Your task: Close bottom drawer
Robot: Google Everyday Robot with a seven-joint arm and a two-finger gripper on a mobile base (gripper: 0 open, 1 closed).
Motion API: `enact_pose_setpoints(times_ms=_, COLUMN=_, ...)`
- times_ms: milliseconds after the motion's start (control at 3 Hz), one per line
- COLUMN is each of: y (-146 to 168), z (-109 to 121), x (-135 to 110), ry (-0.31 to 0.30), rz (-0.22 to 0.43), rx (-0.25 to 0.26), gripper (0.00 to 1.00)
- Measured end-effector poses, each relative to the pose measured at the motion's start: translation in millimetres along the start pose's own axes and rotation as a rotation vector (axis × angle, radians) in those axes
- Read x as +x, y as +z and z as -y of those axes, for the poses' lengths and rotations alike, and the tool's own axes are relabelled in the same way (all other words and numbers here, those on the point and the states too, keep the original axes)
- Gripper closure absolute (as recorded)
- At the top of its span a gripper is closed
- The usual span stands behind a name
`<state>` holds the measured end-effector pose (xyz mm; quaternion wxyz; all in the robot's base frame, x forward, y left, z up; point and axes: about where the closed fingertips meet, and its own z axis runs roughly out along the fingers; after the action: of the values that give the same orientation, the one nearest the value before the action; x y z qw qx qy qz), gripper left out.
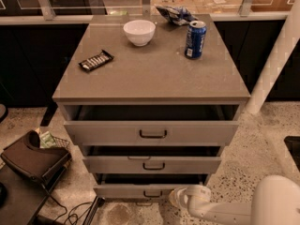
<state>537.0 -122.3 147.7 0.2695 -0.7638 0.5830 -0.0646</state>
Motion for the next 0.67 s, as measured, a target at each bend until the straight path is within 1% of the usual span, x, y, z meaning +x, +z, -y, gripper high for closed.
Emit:
enact_pose_setpoints(times_ms=333, y=-1.6, z=-3.6, x=-1.4, ry=0.0, rz=0.0, rx=0.0, gripper=1.0)
enact_pose_setpoints(times_ms=667, y=9.5, z=15.9, x=2.5, ry=-0.007, rz=0.018, rx=0.05, gripper=1.0)
